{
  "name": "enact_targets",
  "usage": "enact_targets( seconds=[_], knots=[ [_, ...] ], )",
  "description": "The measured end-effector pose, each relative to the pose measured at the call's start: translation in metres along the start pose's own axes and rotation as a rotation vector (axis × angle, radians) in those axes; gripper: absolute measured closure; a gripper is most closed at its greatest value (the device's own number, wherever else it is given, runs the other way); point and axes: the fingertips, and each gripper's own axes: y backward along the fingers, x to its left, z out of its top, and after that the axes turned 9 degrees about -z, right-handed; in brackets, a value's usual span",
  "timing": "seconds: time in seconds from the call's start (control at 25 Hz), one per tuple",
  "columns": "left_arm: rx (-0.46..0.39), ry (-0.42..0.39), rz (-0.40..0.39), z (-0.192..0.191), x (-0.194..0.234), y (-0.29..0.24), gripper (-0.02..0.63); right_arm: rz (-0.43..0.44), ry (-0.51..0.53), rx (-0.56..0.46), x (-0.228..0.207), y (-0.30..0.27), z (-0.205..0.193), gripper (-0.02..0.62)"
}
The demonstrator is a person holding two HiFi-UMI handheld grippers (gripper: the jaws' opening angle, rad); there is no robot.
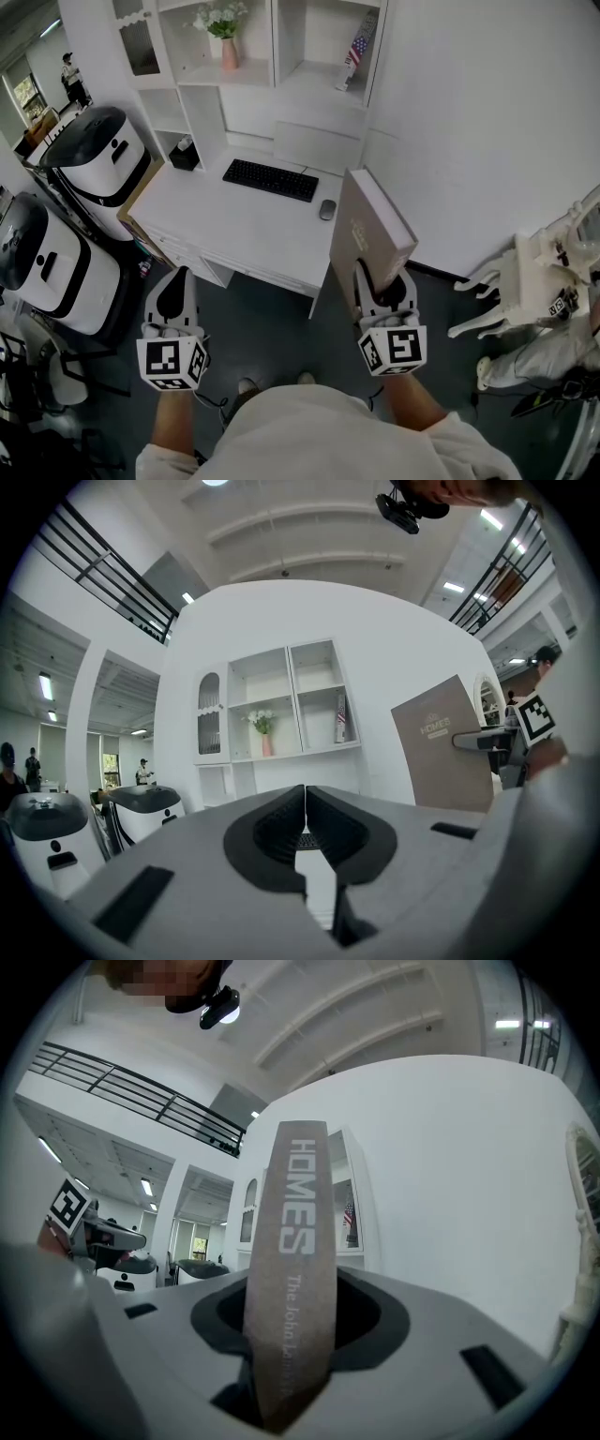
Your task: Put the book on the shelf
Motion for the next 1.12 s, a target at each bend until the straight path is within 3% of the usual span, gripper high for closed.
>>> enact_targets(
  seconds=[0.48, 1.12],
  knots=[
    [0.024, 0.027, 0.059, -0.015, 0.003, -0.011, 0.600, 0.042, 0.006, 0.018, -0.007, -0.034, -0.013, 0.416],
    [0.003, 0.050, -0.004, -0.026, 0.066, -0.098, 0.600, -0.004, 0.044, 0.015, 0.013, -0.117, -0.019, 0.416]
  ],
)
